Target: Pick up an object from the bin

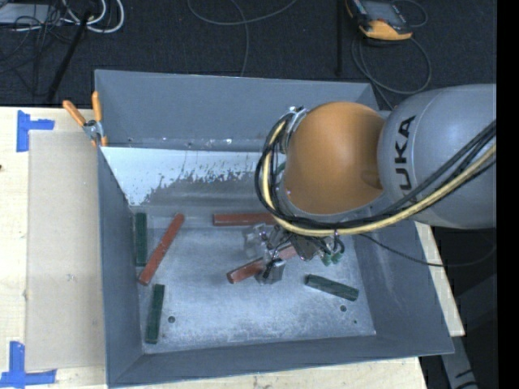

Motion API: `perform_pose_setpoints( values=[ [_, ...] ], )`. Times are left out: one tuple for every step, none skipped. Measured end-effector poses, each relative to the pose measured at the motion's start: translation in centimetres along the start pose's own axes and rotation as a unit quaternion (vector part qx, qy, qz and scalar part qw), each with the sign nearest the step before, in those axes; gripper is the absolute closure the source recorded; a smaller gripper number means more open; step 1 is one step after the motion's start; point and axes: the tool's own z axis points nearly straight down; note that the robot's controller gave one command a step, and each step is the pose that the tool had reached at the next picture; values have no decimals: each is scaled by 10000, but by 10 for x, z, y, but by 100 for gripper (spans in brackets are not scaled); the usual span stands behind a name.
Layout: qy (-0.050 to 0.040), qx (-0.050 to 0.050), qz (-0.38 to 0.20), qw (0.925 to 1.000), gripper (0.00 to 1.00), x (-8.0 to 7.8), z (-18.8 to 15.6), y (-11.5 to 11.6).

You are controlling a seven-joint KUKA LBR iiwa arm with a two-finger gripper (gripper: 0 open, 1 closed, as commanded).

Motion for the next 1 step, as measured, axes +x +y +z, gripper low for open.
perform_pose_setpoints(
  values=[
    [4, -6, -1671, 9859, 100, -15, -140, -7]
  ],
)
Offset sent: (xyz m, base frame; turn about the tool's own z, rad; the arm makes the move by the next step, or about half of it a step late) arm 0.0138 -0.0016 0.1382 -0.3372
